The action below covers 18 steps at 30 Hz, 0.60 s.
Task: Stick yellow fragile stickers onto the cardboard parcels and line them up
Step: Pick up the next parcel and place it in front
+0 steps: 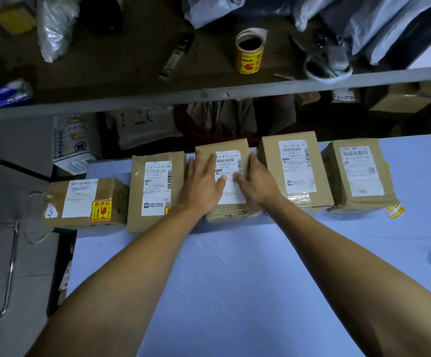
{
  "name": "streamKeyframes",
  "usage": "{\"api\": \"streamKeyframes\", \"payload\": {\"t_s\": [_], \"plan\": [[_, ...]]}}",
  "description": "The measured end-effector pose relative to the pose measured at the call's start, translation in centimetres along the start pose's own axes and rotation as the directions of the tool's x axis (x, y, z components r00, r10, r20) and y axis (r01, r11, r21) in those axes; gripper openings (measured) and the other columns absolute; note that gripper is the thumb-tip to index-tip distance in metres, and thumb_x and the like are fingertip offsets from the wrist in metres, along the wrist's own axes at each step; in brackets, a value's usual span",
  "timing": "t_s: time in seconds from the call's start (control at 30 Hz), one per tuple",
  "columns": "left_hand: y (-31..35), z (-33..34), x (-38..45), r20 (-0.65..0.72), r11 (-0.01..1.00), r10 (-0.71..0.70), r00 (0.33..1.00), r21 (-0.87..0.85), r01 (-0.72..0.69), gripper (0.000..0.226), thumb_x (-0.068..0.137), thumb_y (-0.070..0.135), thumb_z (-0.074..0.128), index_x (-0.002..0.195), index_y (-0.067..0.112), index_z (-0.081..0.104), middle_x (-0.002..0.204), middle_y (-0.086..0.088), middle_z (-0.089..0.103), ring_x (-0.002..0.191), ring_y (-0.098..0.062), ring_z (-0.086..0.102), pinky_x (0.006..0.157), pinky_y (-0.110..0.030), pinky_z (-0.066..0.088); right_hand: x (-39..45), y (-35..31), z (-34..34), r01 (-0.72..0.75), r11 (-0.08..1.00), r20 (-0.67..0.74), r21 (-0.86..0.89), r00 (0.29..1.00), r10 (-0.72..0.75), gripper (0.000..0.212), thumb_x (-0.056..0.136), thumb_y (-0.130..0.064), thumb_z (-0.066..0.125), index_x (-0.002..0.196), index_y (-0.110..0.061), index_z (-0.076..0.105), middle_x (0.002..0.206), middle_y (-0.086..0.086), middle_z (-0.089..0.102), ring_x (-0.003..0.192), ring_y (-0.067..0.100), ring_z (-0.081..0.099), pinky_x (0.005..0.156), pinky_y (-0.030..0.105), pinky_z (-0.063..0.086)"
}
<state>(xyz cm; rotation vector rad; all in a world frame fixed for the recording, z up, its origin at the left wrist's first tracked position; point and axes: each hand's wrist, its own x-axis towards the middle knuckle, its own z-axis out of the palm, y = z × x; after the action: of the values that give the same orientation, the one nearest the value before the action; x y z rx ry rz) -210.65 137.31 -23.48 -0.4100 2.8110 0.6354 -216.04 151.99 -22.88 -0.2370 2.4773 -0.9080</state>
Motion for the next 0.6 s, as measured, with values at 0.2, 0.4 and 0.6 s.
{"api": "streamKeyframes", "payload": {"t_s": [0.2,0.4,0.6], "plan": [[0.9,1.7,1.6,-0.145,0.942,-0.137,0.98,-0.324,0.084,0.076,0.1,0.036,0.05,0.158,0.017,0.004,0.166,-0.008,-0.009,0.152,-0.024,-0.001,0.118,-0.031,0.011,2.6,0.8,1.4,-0.18,0.926,0.066,0.331,0.984,0.167,0.08,0.096,-0.054,0.048,0.157,-0.015,0.015,0.149,0.008,0.049,0.134,0.028,0.049,0.113,0.043,0.037],[0.6,2.6,1.6,-0.161,0.777,-0.275,0.948,-0.617,0.12,0.078,0.091,0.035,0.066,0.153,0.029,0.019,0.144,0.009,0.047,0.126,-0.008,0.048,0.096,-0.011,0.035,3.3,2.8,2.4,-0.207,0.822,0.102,0.531,0.978,0.18,0.078,0.077,-0.072,0.057,0.143,-0.033,0.044,0.134,-0.01,0.062,0.121,0.012,0.06,0.106,0.043,0.046],[0.9,2.8,-0.2,-0.049,0.715,-0.295,0.954,-0.674,0.186,0.085,0.09,0.039,0.067,0.155,0.037,0.012,0.144,0.009,0.049,0.124,-0.008,0.05,0.096,-0.019,0.038,0.6,2.7,2.2,-0.201,0.78,0.125,0.593,0.98,0.157,0.06,0.087,-0.058,0.057,0.142,-0.037,0.045,0.125,-0.014,0.066,0.113,0.01,0.064,0.103,0.04,0.048]]}}
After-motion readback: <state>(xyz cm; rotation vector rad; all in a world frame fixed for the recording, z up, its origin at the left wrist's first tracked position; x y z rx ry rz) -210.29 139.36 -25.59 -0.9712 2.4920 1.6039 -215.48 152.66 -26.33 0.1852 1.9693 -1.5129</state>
